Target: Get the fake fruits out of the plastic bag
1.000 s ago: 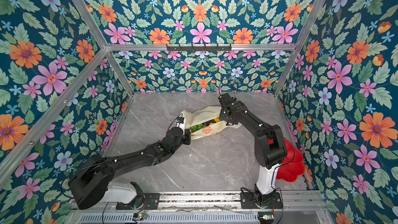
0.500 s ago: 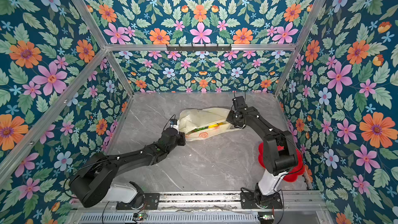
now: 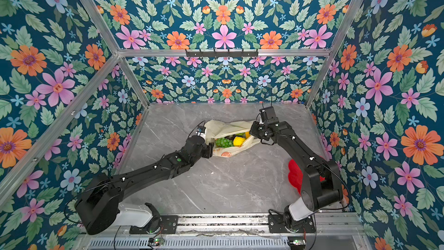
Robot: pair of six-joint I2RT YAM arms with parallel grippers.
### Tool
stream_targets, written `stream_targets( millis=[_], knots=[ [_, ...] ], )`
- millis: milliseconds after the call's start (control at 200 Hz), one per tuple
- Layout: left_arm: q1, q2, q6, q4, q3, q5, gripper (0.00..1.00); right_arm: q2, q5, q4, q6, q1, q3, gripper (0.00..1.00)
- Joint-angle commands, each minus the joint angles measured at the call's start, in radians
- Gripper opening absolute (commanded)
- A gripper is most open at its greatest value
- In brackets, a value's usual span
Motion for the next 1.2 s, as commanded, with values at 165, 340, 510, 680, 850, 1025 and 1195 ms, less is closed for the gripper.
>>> stream_targets(
  millis=[165, 340, 510, 680, 850, 1025, 1195],
  knots=[
    [0.034, 0.234, 0.055, -0.238, 0.267, -0.131, 0.78, -0.023, 0.001, -0.015, -0.059, 0.015, -0.002, 0.00],
    [0.095, 0.378, 0.031, -0.276, 0.431, -0.154, 0.83, -0.021, -0.017, -0.012, -0.070, 0.015, -0.010, 0.00],
    [0.133, 0.506, 0.025, -0.308, 0.597, -0.068, 0.87, -0.014, -0.042, -0.001, -0.073, 0.016, -0.022, 0.00],
    [0.134, 0.598, 0.052, -0.296, 0.708, 0.011, 0.90, 0.006, -0.087, 0.012, -0.077, 0.015, -0.024, 0.00],
    [0.146, 0.700, 0.040, -0.343, 0.818, -0.002, 0.90, 0.011, -0.102, 0.015, -0.074, 0.016, -0.024, 0.00],
    [0.206, 0.744, 0.021, -0.373, 0.823, -0.052, 0.58, -0.014, -0.147, 0.036, -0.057, -0.025, -0.049, 0.00],
    [0.259, 0.620, 0.052, -0.259, 0.621, 0.017, 0.13, -0.022, -0.269, 0.123, -0.011, -0.122, -0.103, 0.00]
  ],
)
